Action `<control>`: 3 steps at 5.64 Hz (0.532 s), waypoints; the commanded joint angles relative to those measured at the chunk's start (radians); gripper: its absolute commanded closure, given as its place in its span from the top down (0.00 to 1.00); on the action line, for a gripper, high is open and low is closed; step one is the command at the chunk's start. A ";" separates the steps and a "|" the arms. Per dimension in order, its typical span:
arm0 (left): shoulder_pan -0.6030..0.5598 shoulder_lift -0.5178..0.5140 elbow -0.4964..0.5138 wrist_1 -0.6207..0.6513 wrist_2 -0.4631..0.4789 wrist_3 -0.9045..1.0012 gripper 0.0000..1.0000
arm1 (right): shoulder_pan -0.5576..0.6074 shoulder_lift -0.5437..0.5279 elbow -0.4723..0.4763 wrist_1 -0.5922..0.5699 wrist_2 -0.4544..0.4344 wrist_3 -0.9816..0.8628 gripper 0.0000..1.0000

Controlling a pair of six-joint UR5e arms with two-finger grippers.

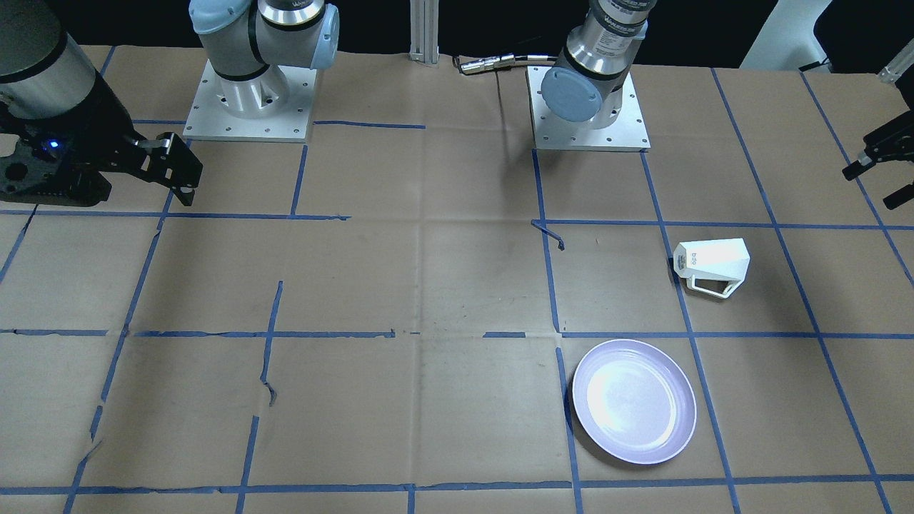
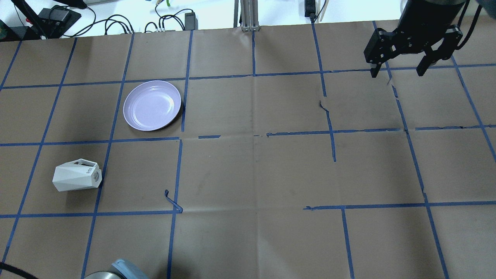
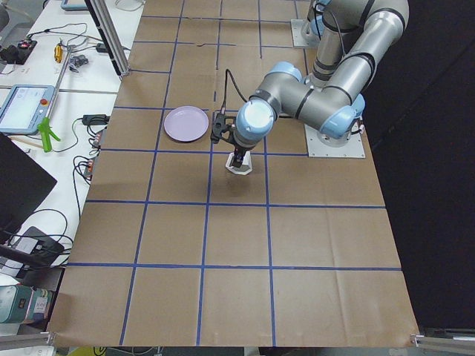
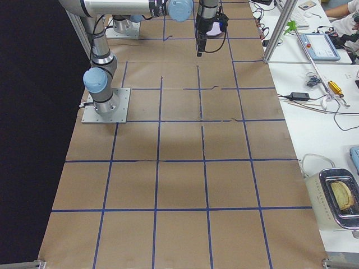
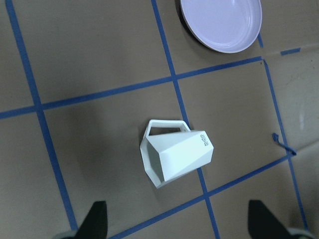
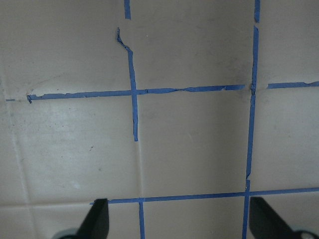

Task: Flip cup and place on plate
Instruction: 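Lower the left gripper to the white cup and grasp its open end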

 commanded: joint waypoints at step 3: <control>0.028 -0.276 -0.014 -0.158 -0.105 0.054 0.98 | 0.000 0.000 0.000 0.000 0.000 0.000 1.00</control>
